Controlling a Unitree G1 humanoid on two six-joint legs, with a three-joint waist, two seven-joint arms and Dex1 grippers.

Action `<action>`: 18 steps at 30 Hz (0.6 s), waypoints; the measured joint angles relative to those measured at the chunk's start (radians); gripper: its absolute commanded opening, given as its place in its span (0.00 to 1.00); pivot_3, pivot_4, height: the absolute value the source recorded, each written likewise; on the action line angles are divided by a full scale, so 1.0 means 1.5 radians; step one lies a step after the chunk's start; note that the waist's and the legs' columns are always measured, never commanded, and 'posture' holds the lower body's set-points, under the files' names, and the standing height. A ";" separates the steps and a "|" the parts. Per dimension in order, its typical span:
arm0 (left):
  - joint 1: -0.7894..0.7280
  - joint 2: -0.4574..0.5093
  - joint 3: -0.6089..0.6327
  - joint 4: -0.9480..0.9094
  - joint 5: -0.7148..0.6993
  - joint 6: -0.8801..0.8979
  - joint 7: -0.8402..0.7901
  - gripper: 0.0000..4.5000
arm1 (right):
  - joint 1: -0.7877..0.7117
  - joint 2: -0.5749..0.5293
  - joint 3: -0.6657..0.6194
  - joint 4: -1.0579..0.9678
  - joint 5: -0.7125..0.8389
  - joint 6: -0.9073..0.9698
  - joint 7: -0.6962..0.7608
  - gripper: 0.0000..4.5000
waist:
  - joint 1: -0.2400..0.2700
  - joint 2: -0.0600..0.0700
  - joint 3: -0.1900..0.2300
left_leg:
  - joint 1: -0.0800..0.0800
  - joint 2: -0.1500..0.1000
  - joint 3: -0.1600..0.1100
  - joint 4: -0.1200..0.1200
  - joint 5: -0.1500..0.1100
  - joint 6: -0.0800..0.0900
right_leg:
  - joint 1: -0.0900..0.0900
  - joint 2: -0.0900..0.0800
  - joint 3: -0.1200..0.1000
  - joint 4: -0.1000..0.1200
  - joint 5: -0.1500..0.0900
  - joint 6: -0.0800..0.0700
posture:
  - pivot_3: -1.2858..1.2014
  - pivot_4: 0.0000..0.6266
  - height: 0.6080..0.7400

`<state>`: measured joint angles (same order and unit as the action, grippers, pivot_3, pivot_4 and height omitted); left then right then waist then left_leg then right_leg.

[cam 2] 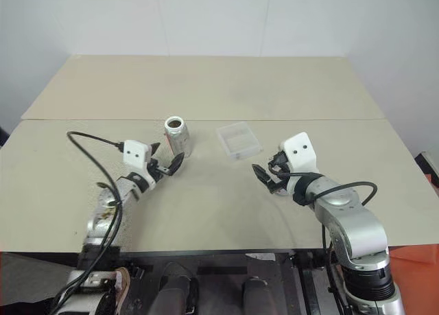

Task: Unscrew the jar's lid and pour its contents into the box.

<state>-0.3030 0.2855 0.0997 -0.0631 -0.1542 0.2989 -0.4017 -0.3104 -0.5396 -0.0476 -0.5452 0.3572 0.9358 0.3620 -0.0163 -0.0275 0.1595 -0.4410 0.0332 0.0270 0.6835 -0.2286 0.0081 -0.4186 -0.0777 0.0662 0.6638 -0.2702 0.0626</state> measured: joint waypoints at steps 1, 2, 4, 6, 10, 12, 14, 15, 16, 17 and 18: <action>0.013 0.013 0.001 -0.039 -0.002 0.024 0.000 1.00 | 0.000 -0.009 0.000 -0.001 0.002 0.000 0.011 1.00 | 0.001 0.000 0.000 | 0.000 0.000 0.000 0.000 0.000 0.000 | 0.000 0.000 0.000 0.000 0.000 0.000 | 0.52 0.24 1.00; 0.026 0.029 0.002 -0.077 -0.004 0.043 -0.002 1.00 | 0.003 -0.025 0.001 -0.006 0.005 -0.006 0.029 1.00 | 0.001 0.000 0.000 | 0.000 0.000 0.000 0.000 0.000 0.000 | 0.000 0.000 0.000 0.000 0.000 0.000 | 0.52 0.24 1.00; 0.052 0.072 0.016 -0.143 -0.029 0.076 -0.028 1.00 | 0.022 -0.076 0.004 -0.019 -0.003 -0.071 0.083 1.00 | 0.003 0.000 0.000 | 0.000 0.000 0.000 0.000 0.000 0.000 | 0.001 0.000 0.000 -0.001 0.000 0.000 | 0.52 0.24 1.00; 0.084 0.123 0.062 -0.195 -0.100 0.099 -0.089 1.00 | 0.056 -0.124 -0.006 -0.032 -0.005 -0.158 0.156 1.00 | 0.002 0.000 0.000 | 0.000 0.000 0.000 0.000 0.000 0.000 | 0.001 0.000 0.000 -0.001 0.000 0.000 | 0.52 0.24 1.00; 0.139 0.223 0.126 -0.245 -0.217 0.115 -0.223 1.00 | 0.074 -0.182 -0.044 -0.032 0.040 -0.221 0.275 1.00 | 0.000 0.000 0.000 | 0.006 0.000 0.001 -0.002 0.000 0.000 | 0.007 0.000 0.000 -0.006 0.000 0.000 | 0.52 0.24 1.00; 0.172 0.276 0.147 -0.254 -0.247 0.123 -0.282 1.00 | 0.092 -0.224 -0.072 -0.021 0.041 -0.252 0.327 1.00 | 0.001 0.000 0.000 | 0.013 0.001 0.002 -0.004 -0.001 0.001 | 0.013 0.000 0.000 -0.011 0.000 0.000 | 0.52 0.24 1.00; 0.189 0.302 0.158 -0.256 -0.267 0.124 -0.316 1.00 | 0.106 -0.246 -0.094 -0.007 0.047 -0.272 0.365 1.00 | 0.002 0.000 0.000 | 0.017 0.001 0.004 -0.004 -0.001 0.001 | 0.019 0.000 -0.001 -0.011 -0.001 -0.001 | 0.52 0.24 1.00; 0.190 0.302 0.159 -0.256 -0.271 0.124 -0.319 1.00 | 0.110 -0.250 -0.099 0.000 0.050 -0.279 0.378 1.00 | 0.004 0.000 0.000 | 0.020 0.001 0.005 -0.004 -0.001 0.001 | 0.021 0.000 -0.001 -0.011 -0.001 -0.001 | 0.52 0.24 1.00; 0.190 0.302 0.159 -0.256 -0.275 0.124 -0.317 1.00 | 0.111 -0.251 -0.103 0.005 0.051 -0.286 0.385 1.00 | 0.004 0.000 0.000 | 0.021 0.001 0.006 -0.003 -0.001 0.001 | 0.022 0.000 -0.001 -0.011 -0.001 -0.001 | 0.52 0.24 1.00; 0.190 0.300 0.159 -0.256 -0.279 0.124 -0.313 1.00 | 0.113 -0.252 -0.106 0.012 0.051 -0.294 0.391 1.00 | 0.003 0.000 0.000 | 0.021 0.001 0.006 -0.003 -0.001 0.001 | 0.022 0.000 -0.001 -0.011 0.000 -0.001 | 0.52 0.24 1.00; 0.190 0.297 0.158 -0.256 -0.279 0.122 -0.307 1.00 | 0.116 -0.257 -0.108 0.016 0.051 -0.298 0.396 1.00 | 0.003 0.000 0.000 | 0.022 0.001 0.006 -0.003 -0.001 0.001 | 0.023 0.000 0.000 -0.011 0.000 -0.002 | 0.52 0.24 1.00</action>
<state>-0.0182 0.7314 0.3370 -0.4477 -0.5727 0.4825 -0.8626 -0.1369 -0.9252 -0.2100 -0.5205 0.4332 0.4889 0.9558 -0.0119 -0.0277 0.1599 -0.4086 0.0345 0.0363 0.6788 -0.2297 0.0091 -0.3849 -0.0779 0.0663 0.6475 -0.2707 0.0603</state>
